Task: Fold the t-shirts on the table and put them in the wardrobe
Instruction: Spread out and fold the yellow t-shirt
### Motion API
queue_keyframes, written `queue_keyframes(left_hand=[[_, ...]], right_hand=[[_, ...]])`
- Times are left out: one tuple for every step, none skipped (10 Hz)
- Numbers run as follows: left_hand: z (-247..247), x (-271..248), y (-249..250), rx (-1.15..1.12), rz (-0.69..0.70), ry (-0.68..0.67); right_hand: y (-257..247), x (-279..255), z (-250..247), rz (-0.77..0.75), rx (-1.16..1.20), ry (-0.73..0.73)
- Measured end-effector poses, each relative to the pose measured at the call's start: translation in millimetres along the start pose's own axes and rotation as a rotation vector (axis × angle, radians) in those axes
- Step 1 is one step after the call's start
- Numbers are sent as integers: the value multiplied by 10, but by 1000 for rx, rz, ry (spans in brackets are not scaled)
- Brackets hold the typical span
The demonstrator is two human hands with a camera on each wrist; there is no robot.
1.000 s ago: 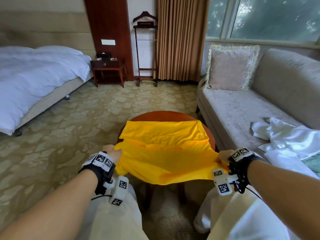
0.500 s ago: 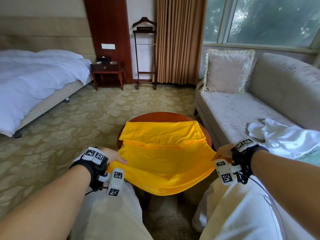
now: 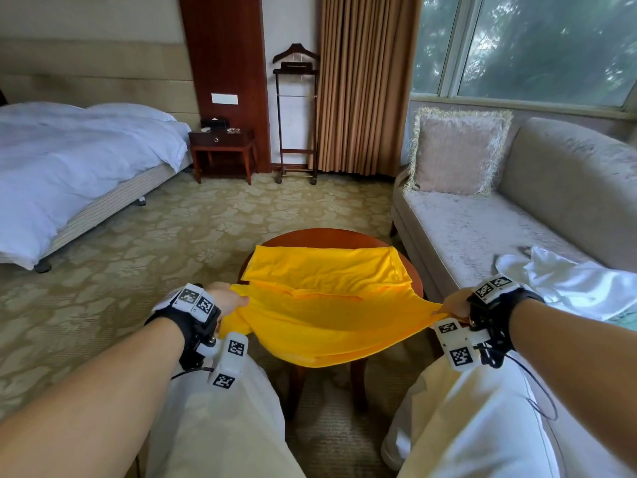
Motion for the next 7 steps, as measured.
queue_keyframes(left_hand=[[-25,-58,12,182,38,10],[-4,-46,-57,315,12,-2],[18,-55,-138,284,-21,-31],[-70,-169,-102,270,-65,-39],[-199,-147,-49,219,-64,-43],[-196,-50,-86,-84,-99,-84],[-185,-67,-58,-254,-102,-112]], right_hand=[[38,7,-32,38,64,-10],[-51,-120,-57,-31,24,-2],[-135,-234,-71,-61,91,-13],[-211,-292,-187,-139,140,28],[-108,-321,-376,-45,303,134],[-36,-67,-388,-26,511,109],[-81,6,-390,-46,549,86]])
Point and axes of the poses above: each hand's wrist, its own x-axis towards the middle knuckle, its own z-axis out of the palm, y = z × x, the point moved 10 cm from there along x, towards the middle knuckle, and after that the axes turned 12 degrees about -x, right-handed, at the moved point
